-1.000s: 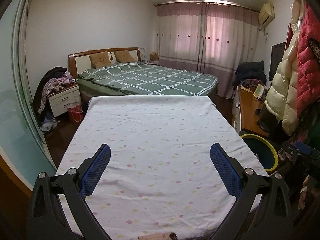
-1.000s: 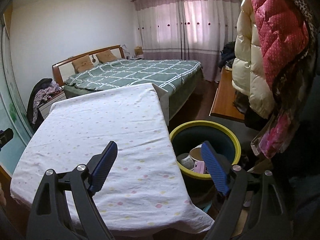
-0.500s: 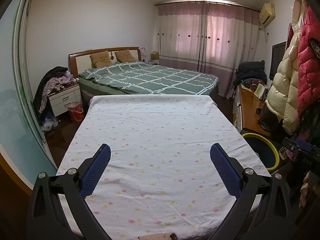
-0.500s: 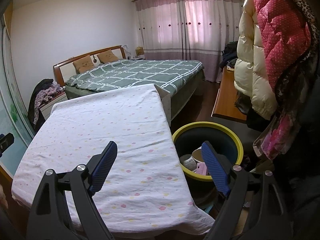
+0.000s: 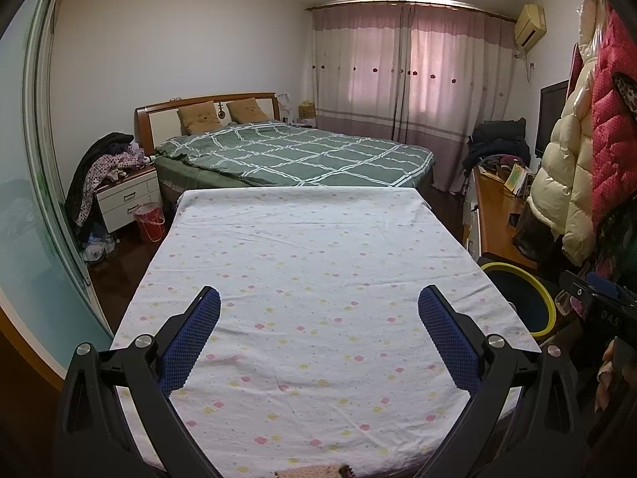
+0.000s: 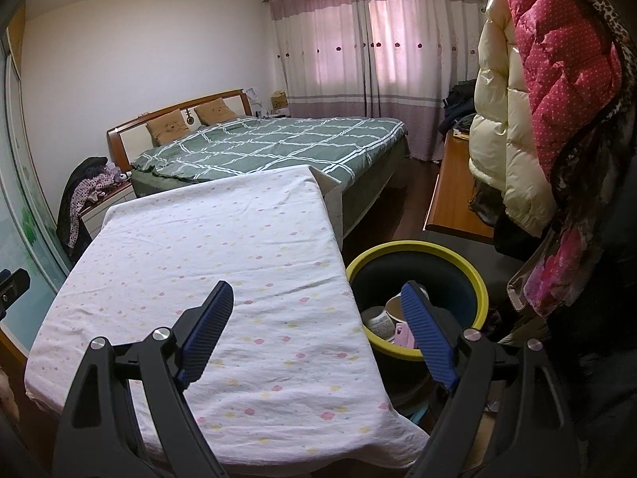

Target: Collect trash

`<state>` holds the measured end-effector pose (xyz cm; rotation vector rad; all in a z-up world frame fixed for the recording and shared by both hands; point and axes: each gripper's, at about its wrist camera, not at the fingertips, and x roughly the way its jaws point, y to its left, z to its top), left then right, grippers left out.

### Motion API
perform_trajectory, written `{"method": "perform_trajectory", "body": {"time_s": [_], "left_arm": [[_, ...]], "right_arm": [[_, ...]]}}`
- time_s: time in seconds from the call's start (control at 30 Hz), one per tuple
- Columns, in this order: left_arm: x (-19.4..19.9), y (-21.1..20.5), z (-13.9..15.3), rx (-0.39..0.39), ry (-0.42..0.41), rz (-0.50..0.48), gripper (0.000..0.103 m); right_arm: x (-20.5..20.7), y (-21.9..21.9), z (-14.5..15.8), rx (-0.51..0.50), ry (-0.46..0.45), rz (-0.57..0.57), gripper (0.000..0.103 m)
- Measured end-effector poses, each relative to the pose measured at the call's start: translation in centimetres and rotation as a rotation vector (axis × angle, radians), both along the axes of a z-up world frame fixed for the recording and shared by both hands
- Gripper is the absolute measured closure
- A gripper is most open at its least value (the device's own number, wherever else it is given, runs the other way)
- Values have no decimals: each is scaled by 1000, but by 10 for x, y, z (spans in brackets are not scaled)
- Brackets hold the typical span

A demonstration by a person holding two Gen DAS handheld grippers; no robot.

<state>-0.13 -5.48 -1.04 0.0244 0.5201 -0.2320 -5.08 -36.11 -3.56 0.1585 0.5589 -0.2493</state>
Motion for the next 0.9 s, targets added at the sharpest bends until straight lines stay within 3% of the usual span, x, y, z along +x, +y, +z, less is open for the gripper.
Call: {"method": "perform_trajectory", "body": {"time_s": [0.9], "left_arm": [[1, -1, 0, -11, 9, 4, 5]], "right_arm": [[3, 0, -4, 10, 6, 5, 21]]}}
